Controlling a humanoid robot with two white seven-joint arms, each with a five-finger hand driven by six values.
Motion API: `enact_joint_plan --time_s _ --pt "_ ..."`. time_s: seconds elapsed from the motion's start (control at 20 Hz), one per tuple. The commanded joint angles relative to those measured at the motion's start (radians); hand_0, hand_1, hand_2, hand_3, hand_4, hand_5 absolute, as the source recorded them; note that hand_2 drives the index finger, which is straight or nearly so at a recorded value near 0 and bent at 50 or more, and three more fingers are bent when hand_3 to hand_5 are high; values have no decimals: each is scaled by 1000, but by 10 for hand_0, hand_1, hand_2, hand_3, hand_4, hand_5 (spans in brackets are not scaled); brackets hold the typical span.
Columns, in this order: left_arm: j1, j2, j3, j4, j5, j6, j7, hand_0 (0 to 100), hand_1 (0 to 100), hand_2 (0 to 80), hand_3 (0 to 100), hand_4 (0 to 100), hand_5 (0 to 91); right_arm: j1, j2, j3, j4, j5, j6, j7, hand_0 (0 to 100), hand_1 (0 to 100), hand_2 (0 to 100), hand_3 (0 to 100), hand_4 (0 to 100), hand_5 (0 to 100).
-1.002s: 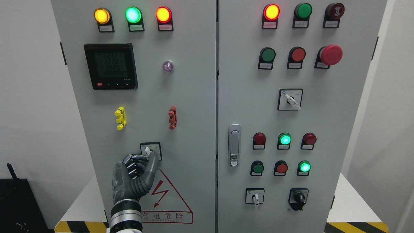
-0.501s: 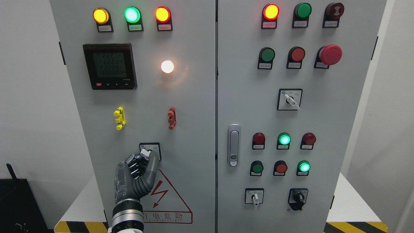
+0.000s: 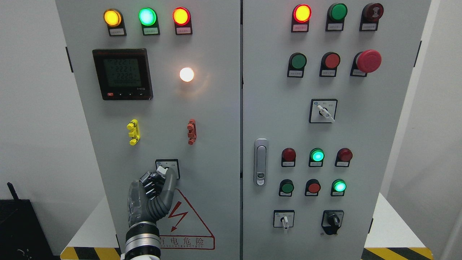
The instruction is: Turn on light switch 1
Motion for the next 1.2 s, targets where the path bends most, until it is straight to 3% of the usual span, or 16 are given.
enact_joint_plan --time_s 0.0,0.3,1.15 --pt "-1 -1 -1 1 2 0 -4 435 501 604 942 969 878 0 0 0 0 0 0 0 307 0 0 0 0 0" --pt "-1 0 -1 1 2 0 -4 358 494 606 942 969 878 0 0 0 0 0 0 0 307 0 0 0 0 0" --pt "2 0 -5 0 2 -5 -4 279 486 613 942 967 878 0 0 0 0 0 0 0 307 0 0 0 0 0"
